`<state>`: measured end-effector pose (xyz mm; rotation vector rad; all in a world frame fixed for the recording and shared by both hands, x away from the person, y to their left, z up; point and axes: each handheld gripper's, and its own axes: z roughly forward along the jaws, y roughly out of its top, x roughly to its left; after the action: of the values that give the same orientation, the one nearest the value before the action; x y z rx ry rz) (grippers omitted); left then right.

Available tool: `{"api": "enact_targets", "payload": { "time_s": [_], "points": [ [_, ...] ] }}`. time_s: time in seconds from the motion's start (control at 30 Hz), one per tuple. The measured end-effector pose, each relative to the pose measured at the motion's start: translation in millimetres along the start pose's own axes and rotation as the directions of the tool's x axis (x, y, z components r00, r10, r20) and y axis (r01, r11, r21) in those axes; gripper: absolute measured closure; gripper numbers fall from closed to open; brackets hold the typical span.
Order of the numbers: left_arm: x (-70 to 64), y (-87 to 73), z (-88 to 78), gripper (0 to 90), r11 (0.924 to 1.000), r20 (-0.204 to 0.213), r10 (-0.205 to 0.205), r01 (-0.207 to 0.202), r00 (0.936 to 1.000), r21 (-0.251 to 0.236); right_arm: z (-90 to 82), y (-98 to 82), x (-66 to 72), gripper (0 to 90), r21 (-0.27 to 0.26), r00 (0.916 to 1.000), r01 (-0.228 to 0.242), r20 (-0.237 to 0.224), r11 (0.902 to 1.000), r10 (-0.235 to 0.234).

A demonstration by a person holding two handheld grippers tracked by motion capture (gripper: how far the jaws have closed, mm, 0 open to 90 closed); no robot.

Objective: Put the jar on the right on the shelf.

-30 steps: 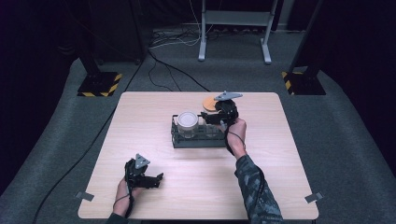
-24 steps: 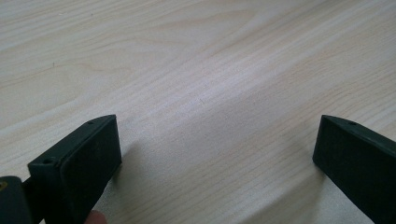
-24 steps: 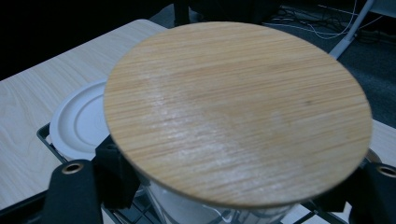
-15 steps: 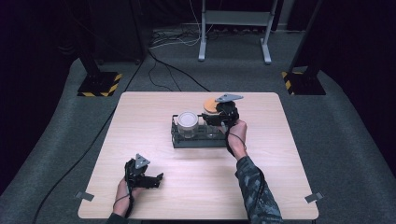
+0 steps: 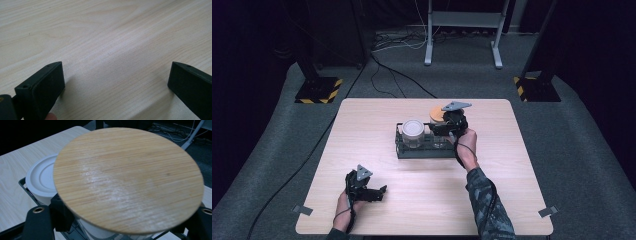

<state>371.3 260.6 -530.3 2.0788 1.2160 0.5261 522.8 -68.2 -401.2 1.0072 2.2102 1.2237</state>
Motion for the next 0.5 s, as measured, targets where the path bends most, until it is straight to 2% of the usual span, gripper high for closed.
{"api": "enact_targets", "payload": {
  "time_s": [0.43,0.47,0.5],
  "points": [
    [0.3,0.0,0.2,0.3,1.0000,0.001,-0.004,0.004,1.0000,0.000,-0.9,0.4,0.8,24.8,0.008,1.0000,0.001,0.002,1.0000,-0.001],
    [0.3,0.1,0.2,0.3,1.0000,0.001,-0.004,0.004,1.0000,0.000,-1.2,0.9,0.9,24.1,0.012,1.0000,-0.003,0.005,0.9999,0.003],
    [0.1,0.1,0.1,0.3,1.0000,-0.001,-0.002,0.002,1.0000,0.000,-1.5,1.4,0.7,18.9,0.016,1.0000,-0.008,0.000,0.9998,0.008]
  ]
}}
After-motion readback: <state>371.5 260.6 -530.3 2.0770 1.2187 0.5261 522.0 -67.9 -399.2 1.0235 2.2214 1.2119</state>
